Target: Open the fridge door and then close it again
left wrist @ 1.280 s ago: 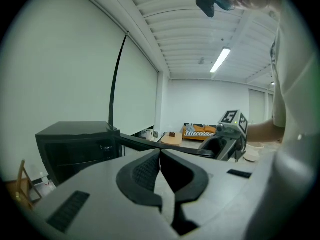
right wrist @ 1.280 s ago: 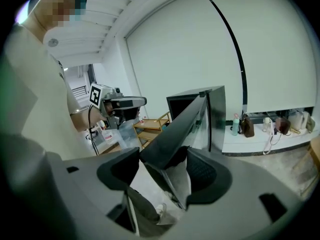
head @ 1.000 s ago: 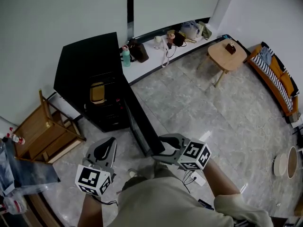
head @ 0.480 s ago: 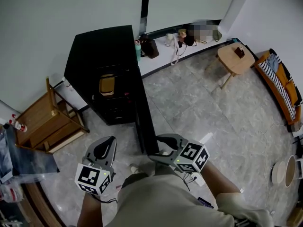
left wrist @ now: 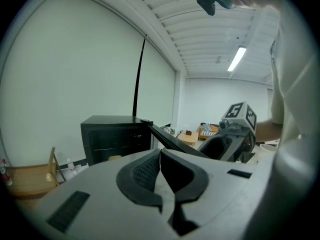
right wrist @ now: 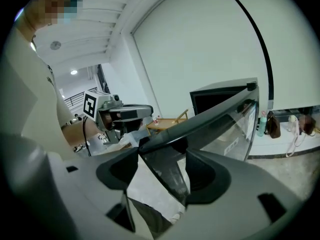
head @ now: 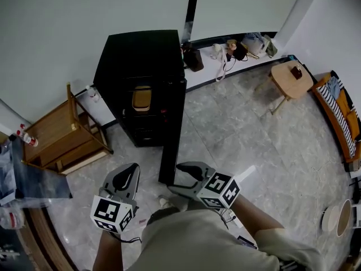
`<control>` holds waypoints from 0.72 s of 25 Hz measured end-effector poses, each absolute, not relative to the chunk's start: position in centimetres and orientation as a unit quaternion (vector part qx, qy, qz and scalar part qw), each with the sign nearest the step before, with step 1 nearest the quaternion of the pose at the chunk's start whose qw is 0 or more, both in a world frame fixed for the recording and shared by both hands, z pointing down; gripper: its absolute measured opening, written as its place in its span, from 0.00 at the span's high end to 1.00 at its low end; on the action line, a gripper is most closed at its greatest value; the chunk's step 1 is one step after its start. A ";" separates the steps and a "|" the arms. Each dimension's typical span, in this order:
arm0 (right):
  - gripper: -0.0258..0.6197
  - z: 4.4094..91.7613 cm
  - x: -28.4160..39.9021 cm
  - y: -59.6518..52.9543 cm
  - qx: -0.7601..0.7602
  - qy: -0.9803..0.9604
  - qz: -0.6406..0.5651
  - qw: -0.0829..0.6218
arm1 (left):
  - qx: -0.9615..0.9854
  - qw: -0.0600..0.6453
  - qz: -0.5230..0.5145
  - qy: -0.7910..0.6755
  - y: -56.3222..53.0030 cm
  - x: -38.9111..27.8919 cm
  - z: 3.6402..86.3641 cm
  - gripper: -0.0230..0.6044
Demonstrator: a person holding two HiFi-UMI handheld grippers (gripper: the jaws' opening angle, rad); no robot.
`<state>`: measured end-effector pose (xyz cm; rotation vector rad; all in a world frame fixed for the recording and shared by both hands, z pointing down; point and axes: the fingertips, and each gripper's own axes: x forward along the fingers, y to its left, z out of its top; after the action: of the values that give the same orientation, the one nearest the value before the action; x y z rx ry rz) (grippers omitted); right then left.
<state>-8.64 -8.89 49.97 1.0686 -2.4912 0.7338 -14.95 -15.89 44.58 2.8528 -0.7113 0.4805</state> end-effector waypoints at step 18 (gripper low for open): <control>0.53 46.9 -15.7 -17.6 0.348 -0.904 0.207 0.139 | 0.927 0.090 0.154 -0.329 -20.3 -24.0 44.9 0.95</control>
<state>-15.73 -17.59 46.91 1.0068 -2.6123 0.5988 -23.96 -20.28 44.94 2.7574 -0.9786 0.4579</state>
